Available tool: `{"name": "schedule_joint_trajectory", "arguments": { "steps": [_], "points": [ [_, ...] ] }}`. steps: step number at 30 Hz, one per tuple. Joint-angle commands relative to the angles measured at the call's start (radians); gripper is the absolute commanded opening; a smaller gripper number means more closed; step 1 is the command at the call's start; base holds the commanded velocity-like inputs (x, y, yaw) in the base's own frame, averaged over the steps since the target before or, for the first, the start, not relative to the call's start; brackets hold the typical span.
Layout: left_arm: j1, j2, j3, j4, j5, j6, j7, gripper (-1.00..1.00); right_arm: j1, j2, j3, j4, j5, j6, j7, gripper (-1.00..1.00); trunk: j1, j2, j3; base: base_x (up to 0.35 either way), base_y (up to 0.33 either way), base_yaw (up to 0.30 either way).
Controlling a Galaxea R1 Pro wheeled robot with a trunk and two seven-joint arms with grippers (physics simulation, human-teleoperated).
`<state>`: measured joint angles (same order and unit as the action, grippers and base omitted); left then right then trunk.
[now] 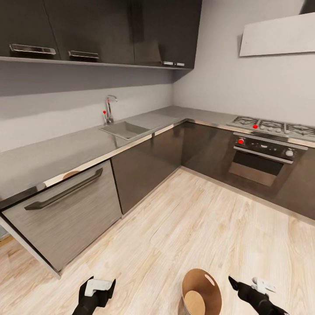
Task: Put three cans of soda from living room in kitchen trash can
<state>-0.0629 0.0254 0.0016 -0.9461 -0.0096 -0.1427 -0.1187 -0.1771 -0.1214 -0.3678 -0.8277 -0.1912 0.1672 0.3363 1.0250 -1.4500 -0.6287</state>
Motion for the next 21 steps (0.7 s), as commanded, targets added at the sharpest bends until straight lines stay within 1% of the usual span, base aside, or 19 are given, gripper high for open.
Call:
{"name": "schedule_joint_trajectory", "arguments": {
  "steps": [1,2,4,5,6,7,9,10,12,13,16,17,18,20,21],
  "points": [
    [0.000,0.000,0.000,0.000,0.000,0.000,0.000,1.00,-0.001,-0.002,0.003,-0.003,0.000,0.038,0.005,1.00,0.000,0.000,0.000,0.001,0.000,0.000],
    [0.000,0.000,0.001,0.000,0.001,0.004,-0.001,1.00,-0.024,-0.016,0.018,-0.011,0.002,0.204,0.009,1.00,0.000,0.000,0.000,0.000,0.000,0.000],
    [0.000,0.000,0.001,0.001,0.000,0.006,-0.001,1.00,-0.064,-0.031,0.046,-0.014,0.010,0.337,0.010,1.00,0.000,0.000,0.000,0.000,0.000,0.000],
    [0.000,0.001,0.001,0.001,-0.001,0.007,-0.001,1.00,-0.120,-0.046,0.081,-0.016,0.026,0.456,0.011,1.00,0.000,0.000,0.000,0.000,0.000,0.000],
    [0.000,0.001,0.001,0.001,-0.002,0.007,-0.001,1.00,-0.150,-0.054,0.099,-0.015,0.035,0.505,0.011,1.00,0.000,0.000,0.000,0.000,0.000,0.000],
    [0.000,0.001,0.001,0.001,-0.003,0.008,0.000,1.00,-0.212,-0.066,0.128,-0.013,0.058,0.580,0.008,1.00,0.000,0.000,0.000,0.000,0.000,0.000],
    [0.000,0.001,0.001,0.001,-0.003,0.008,0.000,1.00,-0.269,-0.076,0.146,-0.007,0.085,0.631,-0.001,1.00,0.000,0.000,0.000,0.000,0.000,0.000],
    [0.000,0.001,0.001,0.001,-0.002,0.009,0.000,1.00,-0.318,-0.084,0.156,-0.002,0.109,0.664,-0.016,1.00,0.000,0.000,0.000,0.000,0.000,0.000],
    [0.000,0.001,0.001,0.001,-0.001,0.010,0.000,1.00,-0.363,-0.092,0.163,0.003,0.128,0.686,-0.032,1.00,0.000,0.000,0.000,0.000,0.000,0.000],
    [0.000,0.001,0.001,0.001,-0.002,0.010,0.000,1.00,-0.405,-0.101,0.169,0.011,0.140,0.700,-0.049,1.00,0.000,0.000,0.000,0.000,0.000,0.000],
    [0.001,0.001,0.001,0.001,-0.003,0.010,0.000,1.00,-0.463,-0.113,0.176,0.034,0.153,0.713,-0.079,1.00,0.000,0.000,0.000,0.000,0.000,0.000],
    [0.000,0.000,0.001,0.001,-0.004,0.011,0.001,1.00,-0.518,-0.121,0.180,0.065,0.169,0.720,-0.119,1.00,0.000,0.000,0.000,0.000,0.000,0.000],
    [0.001,0.000,0.001,0.001,-0.003,0.011,0.001,1.00,-0.534,-0.122,0.181,0.079,0.177,0.721,-0.136,1.00,0.000,0.000,0.000,0.000,0.000,0.000],
    [0.000,-0.001,0.000,0.002,-0.004,0.011,0.002,1.00,-0.588,-0.123,0.183,0.166,0.225,0.721,-0.194,1.00,0.000,0.000,0.000,0.000,0.000,0.000],
    [0.000,-0.001,0.000,0.002,-0.004,0.011,0.002,1.00,-0.610,-0.123,0.184,0.212,0.249,0.719,-0.210,1.00,0.000,0.000,0.000,0.000,0.000,0.000]
  ]
}}
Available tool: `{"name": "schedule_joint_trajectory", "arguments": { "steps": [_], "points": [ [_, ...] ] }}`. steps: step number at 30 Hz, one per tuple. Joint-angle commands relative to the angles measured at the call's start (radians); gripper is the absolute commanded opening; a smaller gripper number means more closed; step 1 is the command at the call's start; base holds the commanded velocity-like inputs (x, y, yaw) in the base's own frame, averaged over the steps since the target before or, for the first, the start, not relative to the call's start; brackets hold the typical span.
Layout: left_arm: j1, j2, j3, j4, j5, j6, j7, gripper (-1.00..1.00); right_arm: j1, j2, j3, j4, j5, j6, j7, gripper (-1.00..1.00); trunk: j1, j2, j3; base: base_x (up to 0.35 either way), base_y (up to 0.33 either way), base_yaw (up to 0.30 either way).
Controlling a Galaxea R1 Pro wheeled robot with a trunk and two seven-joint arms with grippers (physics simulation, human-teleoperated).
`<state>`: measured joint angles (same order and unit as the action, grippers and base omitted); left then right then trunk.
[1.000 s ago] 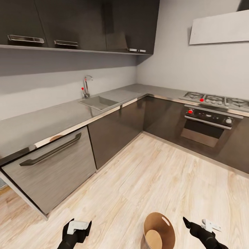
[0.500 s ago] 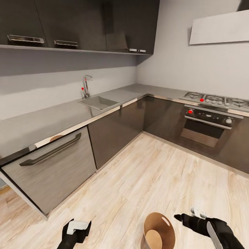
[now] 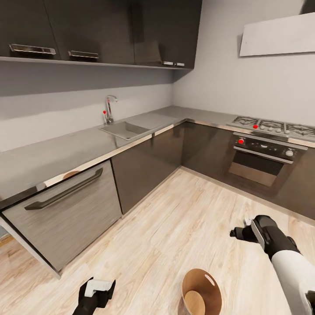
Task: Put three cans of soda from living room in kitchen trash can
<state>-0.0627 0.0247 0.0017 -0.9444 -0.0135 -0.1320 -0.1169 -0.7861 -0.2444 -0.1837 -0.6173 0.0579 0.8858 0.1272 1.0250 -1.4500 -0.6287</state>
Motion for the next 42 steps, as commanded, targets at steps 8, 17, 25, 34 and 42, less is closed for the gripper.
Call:
{"name": "schedule_joint_trajectory", "arguments": {
  "steps": [8,17,25,34,42],
  "points": [
    [0.000,0.000,0.000,0.001,0.000,0.003,0.000,1.00,-0.044,-0.004,0.000,0.095,0.047,-0.006,-0.024,1.00,0.011,-0.021,-0.009,0.000,0.000,0.000],
    [0.000,0.000,-0.002,0.001,-0.001,0.004,0.000,1.00,-0.048,0.004,0.003,0.104,0.052,-0.007,-0.026,1.00,0.046,-0.084,-0.038,0.000,0.000,0.000],
    [-0.001,0.000,-0.004,0.001,-0.001,0.005,0.000,1.00,-0.048,0.007,0.004,0.105,0.051,-0.008,-0.026,1.00,0.077,-0.140,-0.063,0.000,0.000,0.000],
    [-0.001,0.000,-0.005,0.001,-0.002,0.005,0.000,1.00,-0.048,0.008,0.005,0.103,0.051,-0.011,-0.026,1.00,0.111,-0.203,-0.091,0.000,0.000,0.000],
    [-0.001,0.000,-0.006,0.001,-0.002,0.006,0.000,1.00,-0.047,0.009,0.006,0.101,0.051,-0.013,-0.026,1.00,0.142,-0.259,-0.116,0.000,0.000,0.000]
  ]
}}
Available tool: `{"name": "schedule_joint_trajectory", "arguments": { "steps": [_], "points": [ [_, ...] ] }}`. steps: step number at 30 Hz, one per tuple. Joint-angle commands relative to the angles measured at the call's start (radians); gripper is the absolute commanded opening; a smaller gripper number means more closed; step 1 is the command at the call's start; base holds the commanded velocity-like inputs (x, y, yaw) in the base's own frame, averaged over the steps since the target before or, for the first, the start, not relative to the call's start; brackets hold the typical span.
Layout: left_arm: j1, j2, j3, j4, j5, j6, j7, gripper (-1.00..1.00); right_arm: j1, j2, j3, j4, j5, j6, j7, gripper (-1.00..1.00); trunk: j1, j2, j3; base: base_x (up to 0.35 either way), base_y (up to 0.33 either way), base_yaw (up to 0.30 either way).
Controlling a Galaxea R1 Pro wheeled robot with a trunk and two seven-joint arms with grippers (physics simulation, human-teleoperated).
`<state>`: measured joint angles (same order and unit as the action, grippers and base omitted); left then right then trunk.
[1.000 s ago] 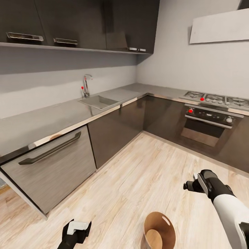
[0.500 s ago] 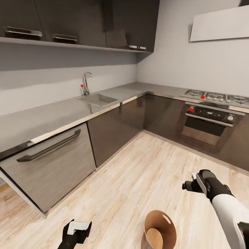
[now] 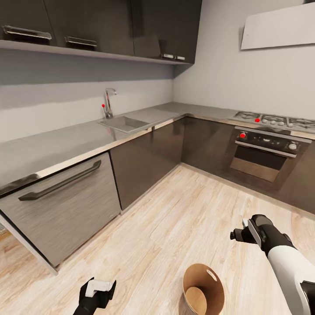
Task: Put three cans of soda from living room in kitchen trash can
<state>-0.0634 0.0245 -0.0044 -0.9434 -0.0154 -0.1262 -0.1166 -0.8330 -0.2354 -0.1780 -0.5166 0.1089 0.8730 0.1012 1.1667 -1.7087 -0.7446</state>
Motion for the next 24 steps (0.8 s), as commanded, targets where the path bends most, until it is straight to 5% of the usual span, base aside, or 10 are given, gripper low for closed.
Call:
{"name": "schedule_joint_trajectory", "arguments": {
  "steps": [1,24],
  "points": [
    [0.000,0.000,0.000,0.000,0.000,0.000,0.000,1.00,0.000,0.000,0.000,0.000,0.000,0.000,0.000,1.00,0.004,-0.007,-0.003,0.000,0.000,0.000],
    [0.000,0.000,0.000,0.000,0.000,0.000,0.000,1.00,0.000,0.027,-0.001,0.006,0.000,-0.017,-0.009,1.00,0.092,-0.168,-0.075,0.000,0.000,0.000]
  ]
}}
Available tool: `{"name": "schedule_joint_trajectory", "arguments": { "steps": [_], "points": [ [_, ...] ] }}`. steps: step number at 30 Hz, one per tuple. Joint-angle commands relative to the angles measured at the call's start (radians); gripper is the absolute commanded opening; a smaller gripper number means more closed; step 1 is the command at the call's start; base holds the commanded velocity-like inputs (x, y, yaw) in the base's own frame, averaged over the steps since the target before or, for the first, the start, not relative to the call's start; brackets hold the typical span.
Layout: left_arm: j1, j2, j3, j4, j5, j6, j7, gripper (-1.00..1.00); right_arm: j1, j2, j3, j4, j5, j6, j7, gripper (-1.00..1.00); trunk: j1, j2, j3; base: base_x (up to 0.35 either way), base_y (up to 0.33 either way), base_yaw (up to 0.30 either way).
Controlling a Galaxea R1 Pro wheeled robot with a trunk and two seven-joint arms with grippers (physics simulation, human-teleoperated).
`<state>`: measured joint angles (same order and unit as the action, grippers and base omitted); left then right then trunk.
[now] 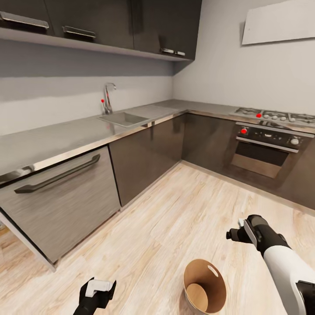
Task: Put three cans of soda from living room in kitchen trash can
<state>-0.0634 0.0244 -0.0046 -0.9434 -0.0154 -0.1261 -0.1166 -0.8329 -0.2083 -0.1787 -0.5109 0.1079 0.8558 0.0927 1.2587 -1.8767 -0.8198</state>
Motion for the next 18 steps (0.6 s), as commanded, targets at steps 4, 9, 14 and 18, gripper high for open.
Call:
{"name": "schedule_joint_trajectory", "arguments": {
  "steps": [4,9,14,18],
  "points": [
    [0.000,0.000,0.000,0.000,0.001,0.000,0.000,1.00,0.000,0.016,-0.001,0.001,0.003,-0.001,-0.005,1.00,0.015,-0.028,-0.013,0.000,0.000,0.000],
    [0.000,0.000,0.000,0.000,0.001,0.000,0.000,1.00,0.000,0.020,-0.002,0.002,0.002,-0.002,-0.005,1.00,0.035,-0.063,-0.028,0.000,0.000,0.000],
    [0.000,0.000,0.000,-0.001,0.001,0.000,0.000,1.00,0.001,0.021,-0.003,0.002,0.001,-0.003,-0.006,1.00,0.054,-0.098,-0.044,0.000,0.000,0.000],
    [0.000,0.000,0.000,0.000,0.002,0.000,-0.001,1.00,0.001,0.016,-0.005,0.001,0.000,-0.003,-0.002,1.00,0.069,-0.126,-0.056,0.000,0.000,0.000]
  ]
}}
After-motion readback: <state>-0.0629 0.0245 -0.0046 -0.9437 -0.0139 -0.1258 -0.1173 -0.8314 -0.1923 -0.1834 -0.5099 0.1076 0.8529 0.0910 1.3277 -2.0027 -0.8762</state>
